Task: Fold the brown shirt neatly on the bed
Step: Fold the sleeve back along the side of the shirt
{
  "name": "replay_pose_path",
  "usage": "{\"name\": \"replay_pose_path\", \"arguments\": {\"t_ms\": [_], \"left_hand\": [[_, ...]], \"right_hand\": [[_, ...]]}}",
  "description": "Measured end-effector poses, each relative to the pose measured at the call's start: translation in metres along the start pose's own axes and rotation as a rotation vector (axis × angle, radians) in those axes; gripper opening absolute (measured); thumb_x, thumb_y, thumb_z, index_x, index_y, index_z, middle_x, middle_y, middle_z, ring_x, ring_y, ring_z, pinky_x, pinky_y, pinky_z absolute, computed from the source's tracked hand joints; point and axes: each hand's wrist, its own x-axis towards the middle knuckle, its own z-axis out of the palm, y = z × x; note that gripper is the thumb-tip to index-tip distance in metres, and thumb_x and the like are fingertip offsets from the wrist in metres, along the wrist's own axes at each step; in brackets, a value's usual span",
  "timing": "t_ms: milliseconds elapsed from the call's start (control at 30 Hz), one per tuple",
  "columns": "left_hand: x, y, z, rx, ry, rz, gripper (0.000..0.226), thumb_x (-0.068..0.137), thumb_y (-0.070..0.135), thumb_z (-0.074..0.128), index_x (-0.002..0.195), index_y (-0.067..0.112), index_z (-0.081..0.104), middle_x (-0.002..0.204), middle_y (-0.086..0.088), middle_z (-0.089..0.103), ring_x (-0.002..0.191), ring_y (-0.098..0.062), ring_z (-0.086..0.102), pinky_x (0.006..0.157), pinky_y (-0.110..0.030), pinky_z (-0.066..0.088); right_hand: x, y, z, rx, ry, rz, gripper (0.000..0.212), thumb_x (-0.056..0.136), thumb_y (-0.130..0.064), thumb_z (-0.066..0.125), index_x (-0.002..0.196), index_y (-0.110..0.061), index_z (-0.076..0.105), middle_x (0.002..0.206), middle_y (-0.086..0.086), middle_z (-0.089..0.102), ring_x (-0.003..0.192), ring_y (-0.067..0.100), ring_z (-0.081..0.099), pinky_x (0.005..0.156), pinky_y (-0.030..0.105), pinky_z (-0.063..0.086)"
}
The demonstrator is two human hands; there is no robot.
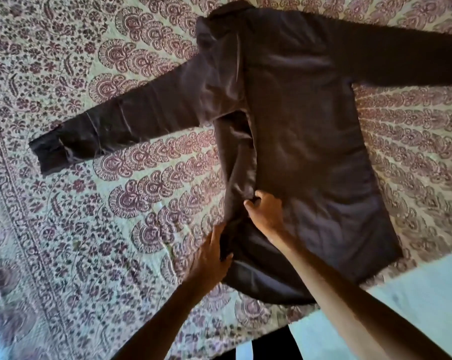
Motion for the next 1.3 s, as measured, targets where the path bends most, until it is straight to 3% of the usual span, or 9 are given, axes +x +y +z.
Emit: {"name": "replay_pose_path", "arguments": {"t_ms": [100, 200, 400, 567, 667, 833, 1033, 1200, 1300], "left_hand": [[-0.033, -0.002, 0.009, -0.071, 0.17, 0.008, 0.044, 0.081, 0.016, 0.071, 0.121, 0.017, 0.052, 0.097, -0.004, 0.071, 0.085, -0.021, 0.069, 0.066, -0.013, 0.044], [-0.054, 0.004, 0.017, -0.1, 0.337, 0.074, 0.033, 0.078, 0.013, 0.074, 0.109, 0.017, 0.061, 0.095, 0.001, 0.071, 0.079, -0.006, 0.061, 0.065, -0.012, 0.043], [-0.093, 0.018, 0.055, -0.024, 0.278, 0.203, 0.064, 0.059, -0.005, 0.051, 0.116, 0.022, 0.057, 0.113, 0.002, 0.054, 0.082, -0.018, 0.063, 0.056, -0.033, 0.054], [-0.104, 0.024, 0.089, 0.213, 0.305, 0.148, 0.077, 0.057, 0.0, 0.062, 0.13, 0.021, 0.045, 0.124, -0.003, 0.049, 0.1, -0.021, 0.052, 0.079, -0.03, 0.043], [-0.103, 0.017, 0.099, 0.099, 0.361, -0.01, 0.08, 0.062, -0.008, 0.059, 0.137, 0.015, 0.041, 0.122, -0.005, 0.046, 0.098, -0.02, 0.051, 0.078, -0.034, 0.048], [-0.121, 0.009, 0.114, 0.237, 0.287, 0.171, 0.045, 0.076, -0.01, 0.059, 0.115, 0.012, 0.055, 0.116, -0.01, 0.06, 0.072, -0.024, 0.068, 0.049, -0.03, 0.057], [-0.122, 0.006, 0.121, 0.287, 0.119, 0.094, 0.038, 0.086, 0.01, 0.056, 0.123, 0.012, 0.048, 0.112, -0.011, 0.058, 0.074, -0.029, 0.07, 0.058, -0.037, 0.054], [-0.121, 0.006, 0.113, 0.365, -0.009, 0.107, 0.026, 0.093, 0.035, 0.048, 0.116, 0.021, 0.046, 0.097, -0.003, 0.07, 0.082, -0.029, 0.07, 0.065, -0.036, 0.052], [-0.119, 0.002, 0.104, 0.383, -0.012, 0.127, 0.019, 0.093, 0.038, 0.047, 0.105, 0.024, 0.053, 0.093, -0.001, 0.069, 0.079, -0.028, 0.069, 0.062, -0.034, 0.049]], "right_hand": [[-0.027, 0.011, 0.012, 0.18, 0.101, 0.047, 0.014, 0.085, -0.027, 0.063, 0.077, -0.015, 0.062, 0.084, 0.014, 0.073, 0.09, 0.034, 0.068, 0.073, 0.037, 0.051], [-0.036, 0.019, 0.015, 0.247, 0.172, 0.116, 0.011, 0.082, -0.026, 0.063, 0.081, -0.016, 0.069, 0.086, 0.011, 0.074, 0.088, 0.03, 0.07, 0.076, 0.04, 0.057], [-0.045, 0.047, 0.019, 0.163, 0.097, 0.118, 0.009, 0.065, -0.025, 0.062, 0.071, -0.021, 0.067, 0.083, 0.011, 0.074, 0.084, 0.032, 0.071, 0.068, 0.048, 0.061], [-0.063, 0.053, -0.001, 0.206, 0.141, 0.117, 0.009, 0.077, -0.018, 0.06, 0.078, -0.018, 0.069, 0.083, 0.011, 0.072, 0.077, 0.027, 0.07, 0.062, 0.045, 0.061], [-0.071, 0.061, -0.007, 0.295, 0.063, 0.136, 0.003, 0.082, -0.018, 0.066, 0.08, -0.02, 0.066, 0.083, 0.006, 0.065, 0.071, 0.019, 0.063, 0.061, 0.041, 0.061], [-0.078, 0.087, 0.004, 0.26, -0.005, 0.151, 0.018, 0.081, -0.019, 0.073, 0.068, -0.022, 0.059, 0.087, 0.006, 0.066, 0.078, 0.02, 0.065, 0.068, 0.046, 0.061], [-0.087, 0.113, 0.017, 0.044, 0.044, 0.101, 0.017, 0.077, -0.036, 0.071, 0.089, -0.023, 0.071, 0.097, 0.011, 0.074, 0.094, 0.029, 0.07, 0.084, 0.038, 0.056], [-0.096, 0.125, 0.013, -0.135, -0.086, 0.072, 0.027, 0.073, -0.045, 0.07, 0.075, -0.02, 0.059, 0.089, 0.01, 0.073, 0.085, 0.029, 0.071, 0.079, 0.034, 0.056], [-0.107, 0.137, 0.013, -0.226, -0.078, 0.066, 0.03, 0.078, -0.044, 0.068, 0.088, -0.016, 0.065, 0.096, 0.011, 0.072, 0.091, 0.03, 0.07, 0.079, 0.034, 0.054]]}}
